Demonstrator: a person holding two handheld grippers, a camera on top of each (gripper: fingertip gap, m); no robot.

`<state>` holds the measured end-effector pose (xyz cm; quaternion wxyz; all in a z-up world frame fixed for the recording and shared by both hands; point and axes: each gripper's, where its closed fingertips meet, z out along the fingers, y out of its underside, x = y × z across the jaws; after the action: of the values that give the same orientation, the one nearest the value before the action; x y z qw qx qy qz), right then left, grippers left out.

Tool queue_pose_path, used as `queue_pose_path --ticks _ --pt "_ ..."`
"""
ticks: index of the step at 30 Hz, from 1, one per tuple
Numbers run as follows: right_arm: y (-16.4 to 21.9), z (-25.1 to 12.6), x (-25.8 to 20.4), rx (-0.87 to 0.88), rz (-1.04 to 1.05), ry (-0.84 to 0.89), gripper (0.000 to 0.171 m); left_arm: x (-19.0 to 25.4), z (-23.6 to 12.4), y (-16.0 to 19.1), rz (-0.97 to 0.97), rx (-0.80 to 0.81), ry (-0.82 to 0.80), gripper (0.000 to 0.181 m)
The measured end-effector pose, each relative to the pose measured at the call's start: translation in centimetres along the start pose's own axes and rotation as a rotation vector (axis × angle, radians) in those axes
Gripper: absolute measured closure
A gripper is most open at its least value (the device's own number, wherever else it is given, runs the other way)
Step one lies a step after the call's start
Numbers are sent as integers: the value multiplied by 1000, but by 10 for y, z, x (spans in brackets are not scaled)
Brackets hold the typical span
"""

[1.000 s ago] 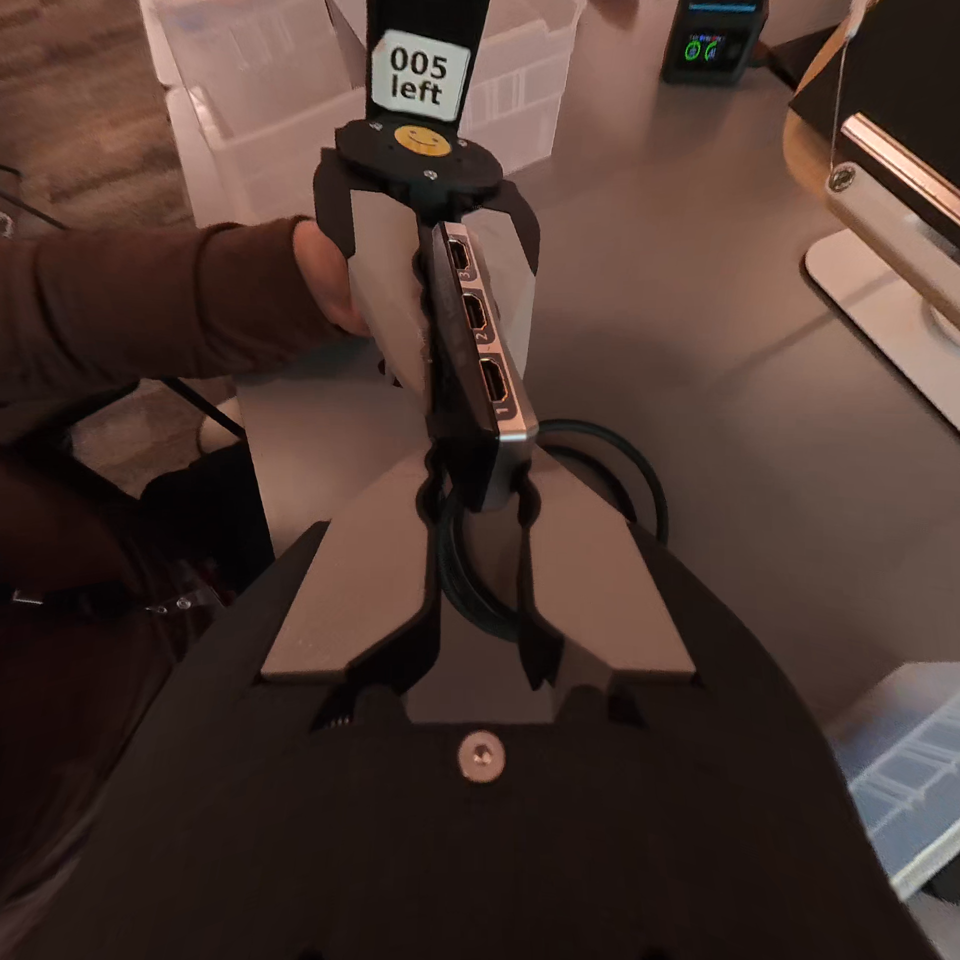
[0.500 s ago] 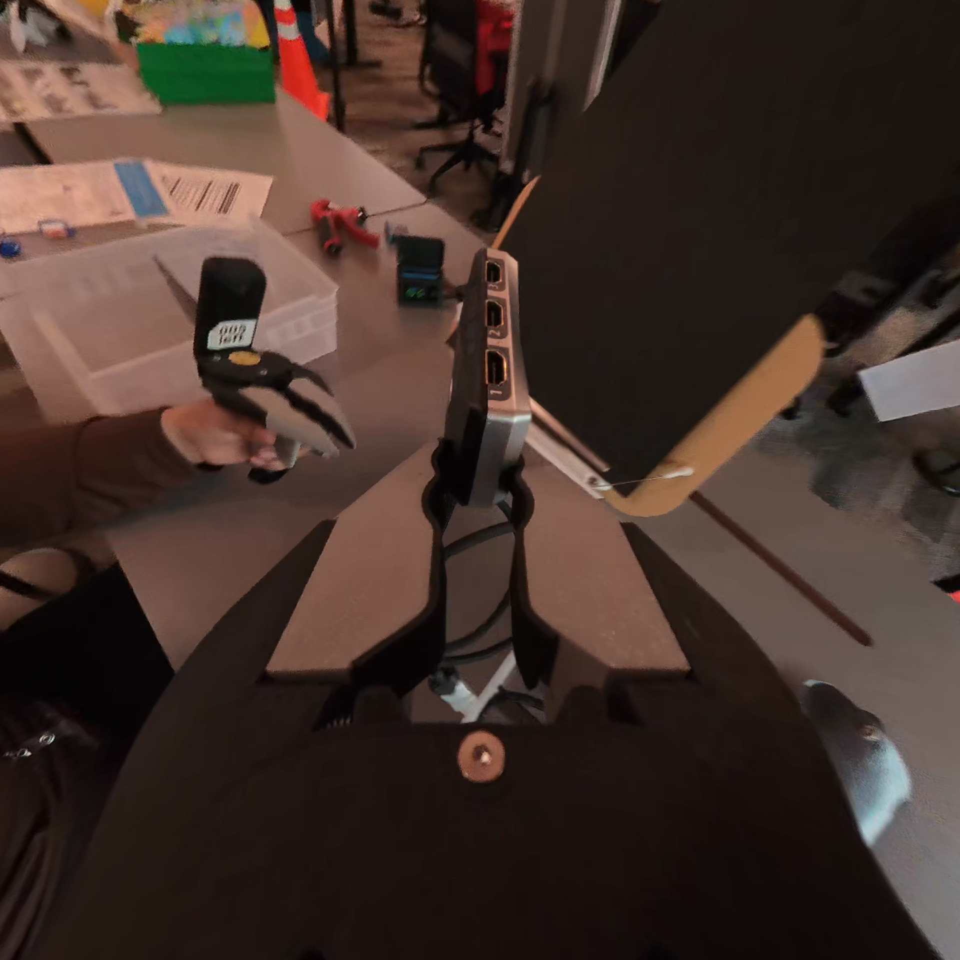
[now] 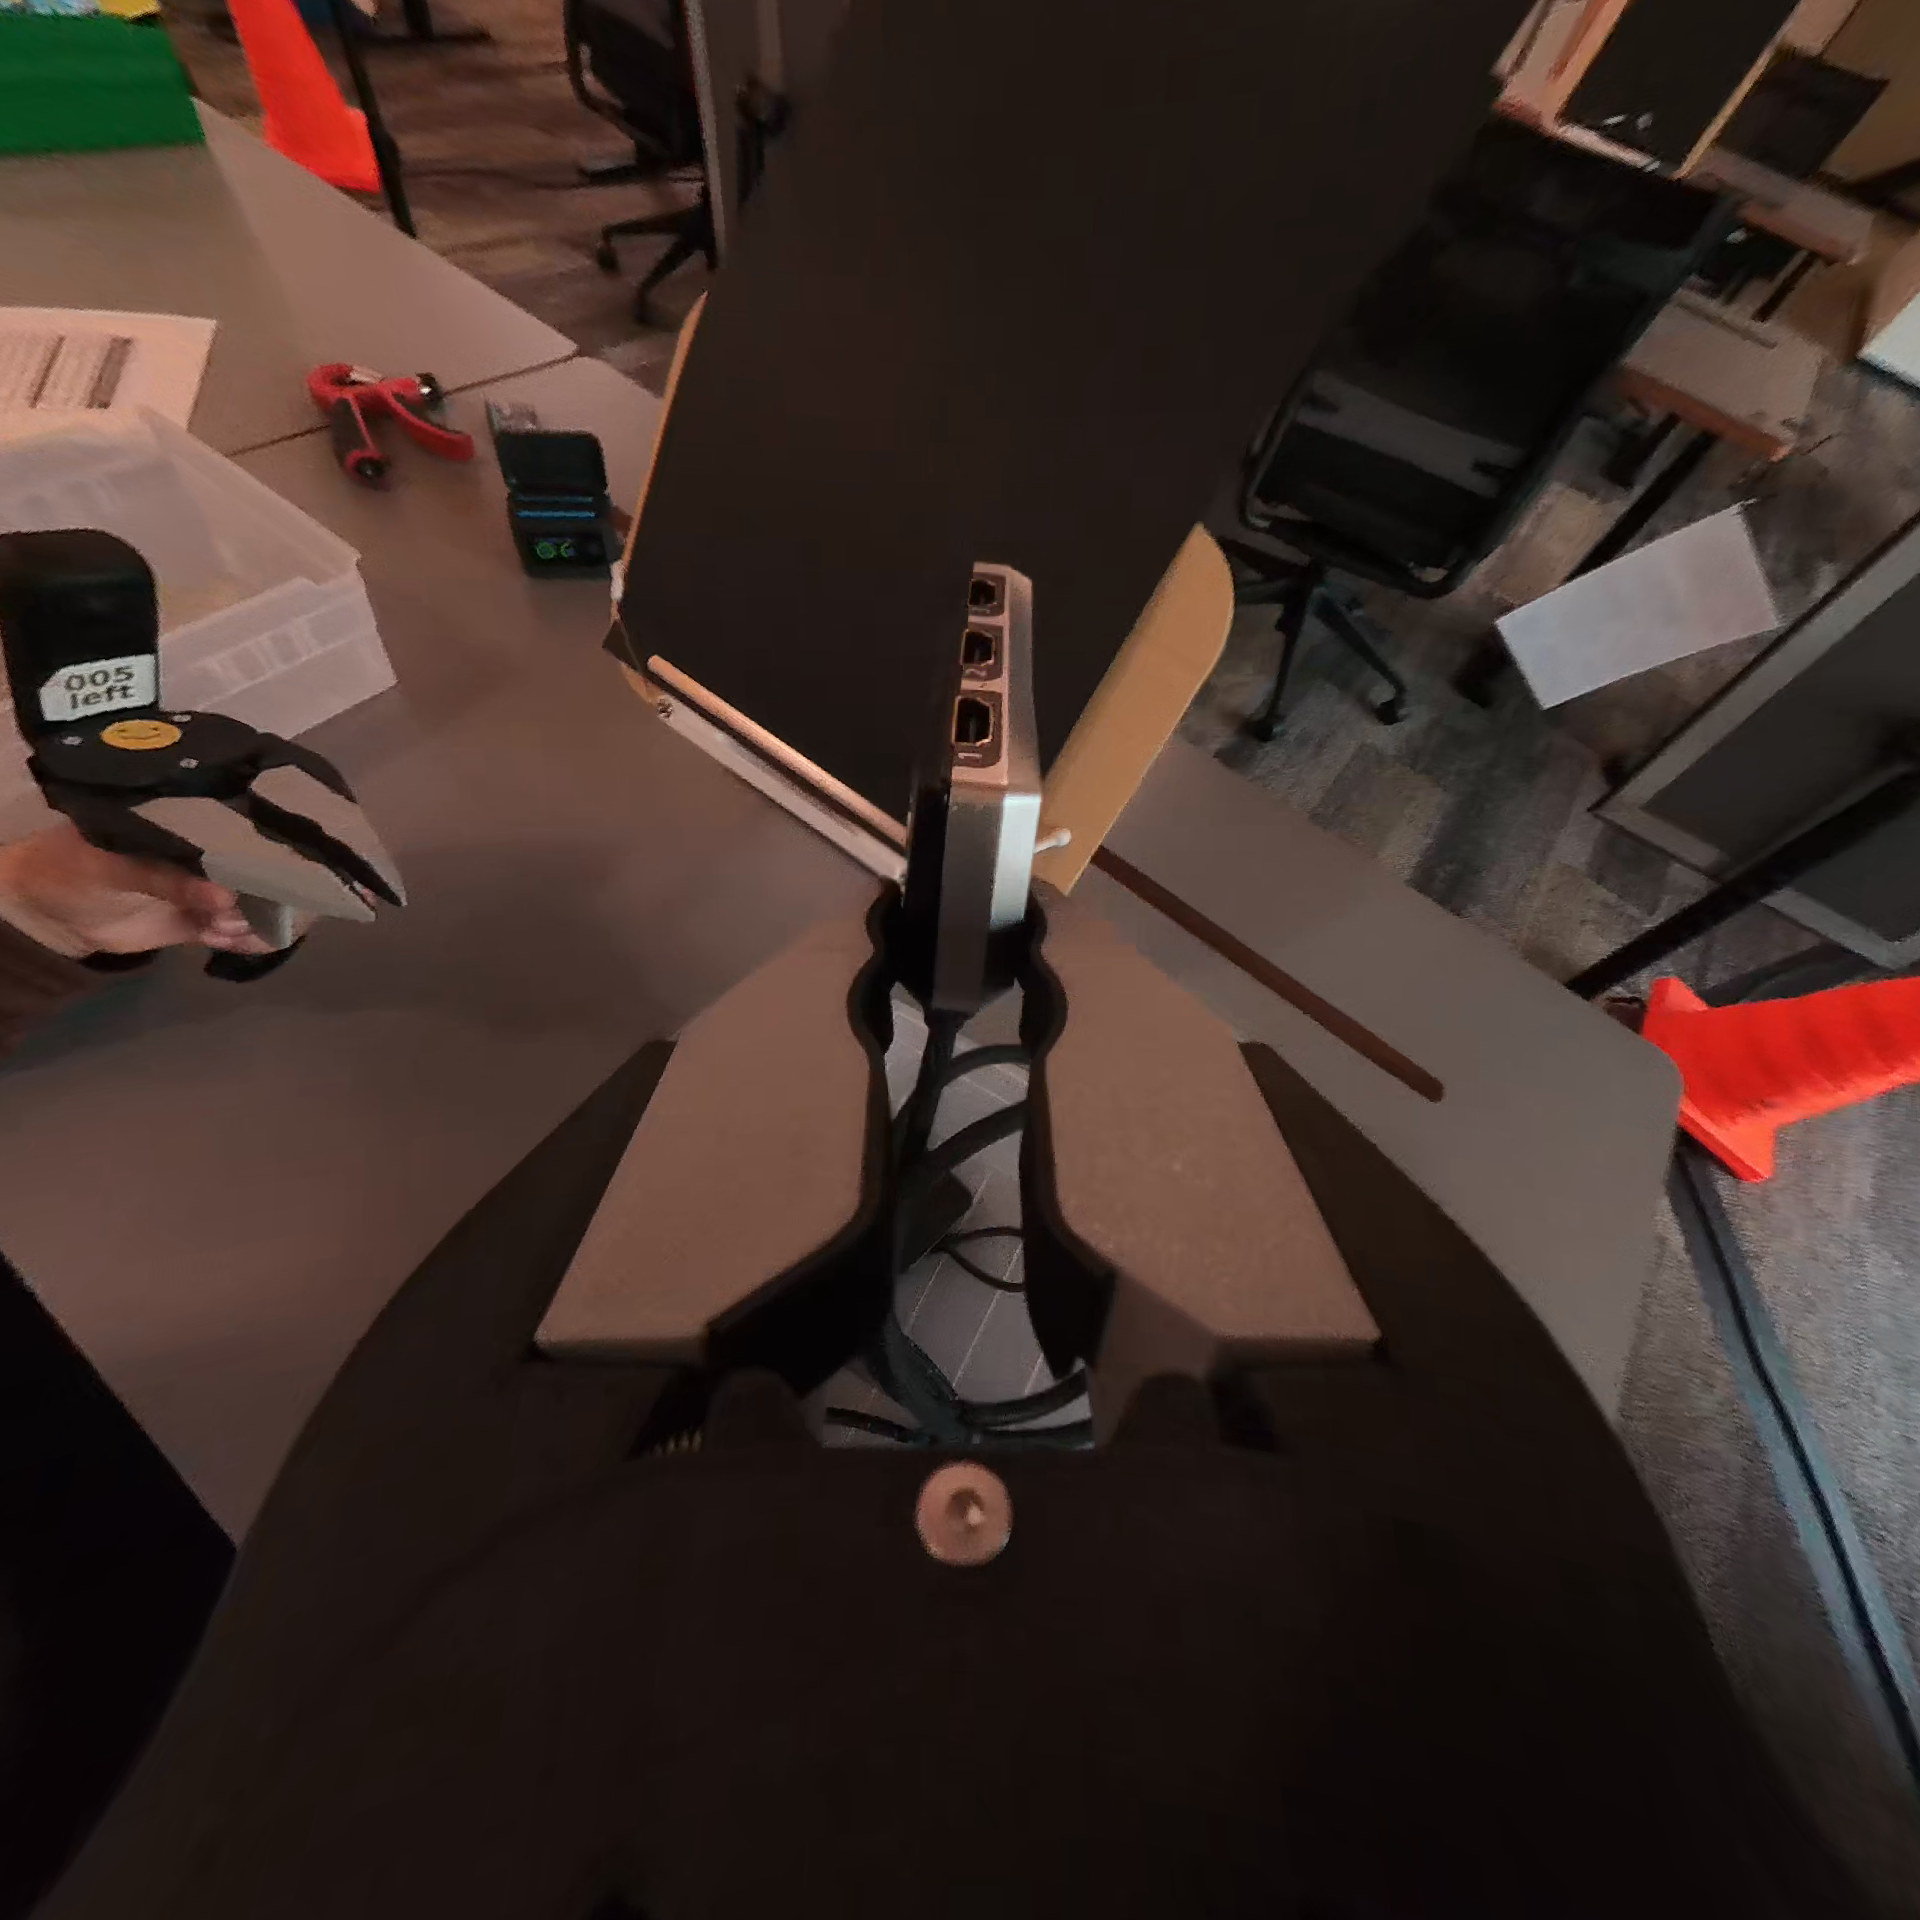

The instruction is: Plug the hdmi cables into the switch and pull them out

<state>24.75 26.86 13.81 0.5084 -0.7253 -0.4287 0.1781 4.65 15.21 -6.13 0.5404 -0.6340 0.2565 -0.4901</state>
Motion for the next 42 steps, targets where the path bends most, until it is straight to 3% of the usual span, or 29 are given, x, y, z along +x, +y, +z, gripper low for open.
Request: queue_pose_path --ticks 4,9,12,18,20,23,25,29,34,38,42 --pt "23 21 8 -40 -11 -64 153 -1 1 3 -1 -18 -3 175" --pt "85 57 17 -190 7 -143 153 0 2 5 6 -29 -2 175" --pt "143 78 11 -409 -27 -190 153 0 2 6 6 -37 -3 176" --pt "221 125 7 -742 -156 -67 155 1 4 8 8 -49 0 176" --pt "257 126 4 -946 -212 -70 144 1 4 10 10 -58 -3 176" --pt "292 114 24 -1210 -388 73 150 0 3 10 8 -58 -3 177" --pt "283 116 25 -1156 -383 102 166 -1 2 8 3 -49 -5 177" --pt "242 109 26 -962 -369 126 138 0 3 8 -7 -46 3 177" --pt "205 51 29 -848 -241 178 118 1 5 13 20 -80 -6 177" --pt "198 4 -18 -681 -51 61 101 -4 8 21 70 -131 -62 171" --pt "223 -21 -84 -589 25 0 100 -11 14 34 140 -214 -160 146"
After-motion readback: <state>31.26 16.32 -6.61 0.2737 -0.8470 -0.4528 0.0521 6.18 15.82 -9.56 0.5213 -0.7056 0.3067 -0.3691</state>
